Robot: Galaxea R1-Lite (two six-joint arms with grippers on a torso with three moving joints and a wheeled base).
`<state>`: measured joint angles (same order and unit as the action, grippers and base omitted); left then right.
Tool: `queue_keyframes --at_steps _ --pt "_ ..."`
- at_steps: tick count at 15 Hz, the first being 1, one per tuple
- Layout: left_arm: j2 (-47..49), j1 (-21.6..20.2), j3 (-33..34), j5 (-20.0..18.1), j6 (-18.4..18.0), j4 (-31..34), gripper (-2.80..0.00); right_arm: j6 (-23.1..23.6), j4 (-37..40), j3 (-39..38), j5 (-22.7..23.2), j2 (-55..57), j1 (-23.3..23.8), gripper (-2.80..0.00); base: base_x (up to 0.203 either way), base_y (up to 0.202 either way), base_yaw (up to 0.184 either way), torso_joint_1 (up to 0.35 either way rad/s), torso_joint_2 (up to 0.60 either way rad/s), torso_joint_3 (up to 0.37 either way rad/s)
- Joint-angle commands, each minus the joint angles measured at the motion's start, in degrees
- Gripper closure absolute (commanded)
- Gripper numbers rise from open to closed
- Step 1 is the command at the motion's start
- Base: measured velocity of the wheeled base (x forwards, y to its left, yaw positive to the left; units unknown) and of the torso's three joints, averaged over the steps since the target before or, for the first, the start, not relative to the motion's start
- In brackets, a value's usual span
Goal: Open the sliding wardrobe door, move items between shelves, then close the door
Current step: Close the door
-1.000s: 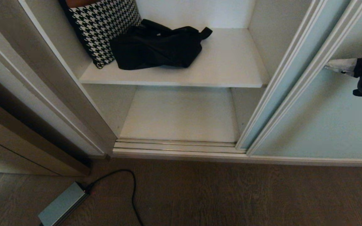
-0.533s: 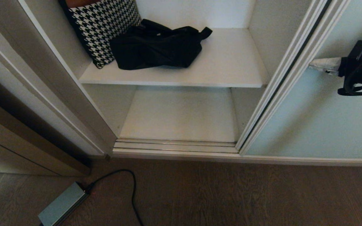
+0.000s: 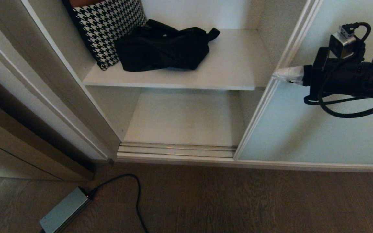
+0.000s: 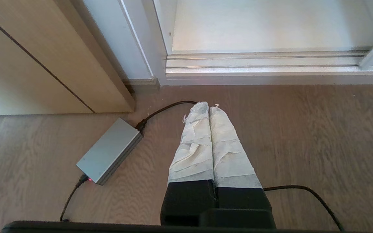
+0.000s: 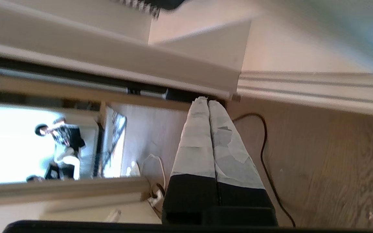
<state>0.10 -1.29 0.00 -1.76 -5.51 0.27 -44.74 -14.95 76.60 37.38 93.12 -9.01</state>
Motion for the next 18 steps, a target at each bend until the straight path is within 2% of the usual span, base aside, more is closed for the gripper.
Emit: queue_keyframes --at_steps 1,3,5,7,9,11,13,16,18 --pt "0.1 0.0 0.0 0.0 0.0 0.0 0.0 0.2 -0.4 -3.6 -0.5 -5.1 -1.8 0.0 0.0 0.0 0.0 0.0 0.0 0.0" --pt "0.1 0.0 0.0 0.0 0.0 0.0 0.0 1.6 -0.5 -7.5 -0.7 -10.8 -2.1 0.0 0.0 0.0 0.0 0.0 0.0 0.0" --pt "0.1 0.0 0.0 0.0 0.0 0.0 0.0 6.5 -0.3 -11.4 -0.8 -17.1 -2.1 0.0 0.0 0.0 0.0 0.0 0.0 0.0" --pt "0.1 0.0 0.0 0.0 0.0 0.0 0.0 13.1 0.1 -14.4 -0.8 -22.9 -2.8 0.0 0.0 0.0 0.0 0.0 0.0 0.0" --pt "0.1 0.0 0.0 0.0 0.0 0.0 0.0 22.6 0.0 -16.2 -1.7 -23.7 -3.2 0.0 0.0 0.0 0.0 0.0 0.0 0.0" --pt "0.1 0.0 0.0 0.0 0.0 0.0 0.0 29.7 -0.5 -16.5 -9.4 -19.7 -4.2 0.0 0.0 0.0 0.0 0.0 0.0 0.0" --pt "0.1 0.0 0.0 0.0 0.0 0.0 0.0 32.6 -3.2 -13.6 -19.1 -15.4 -7.7 0.0 0.0 0.0 0.0 0.0 0.0 0.0" --pt "0.1 0.0 0.0 0.0 0.0 0.0 0.0 33.3 -13.4 -11.1 -25.0 -9.3 -10.1 0.0 0.0 0.0 0.0 0.0 0.0 0.0" --pt "0.1 0.0 0.0 0.0 0.0 0.0 0.0 33.6 -15.7 -9.8 -28.2 -7.0 -11.3 0.0 0.0 0.0 0.0 0.0 0.0 0.0"
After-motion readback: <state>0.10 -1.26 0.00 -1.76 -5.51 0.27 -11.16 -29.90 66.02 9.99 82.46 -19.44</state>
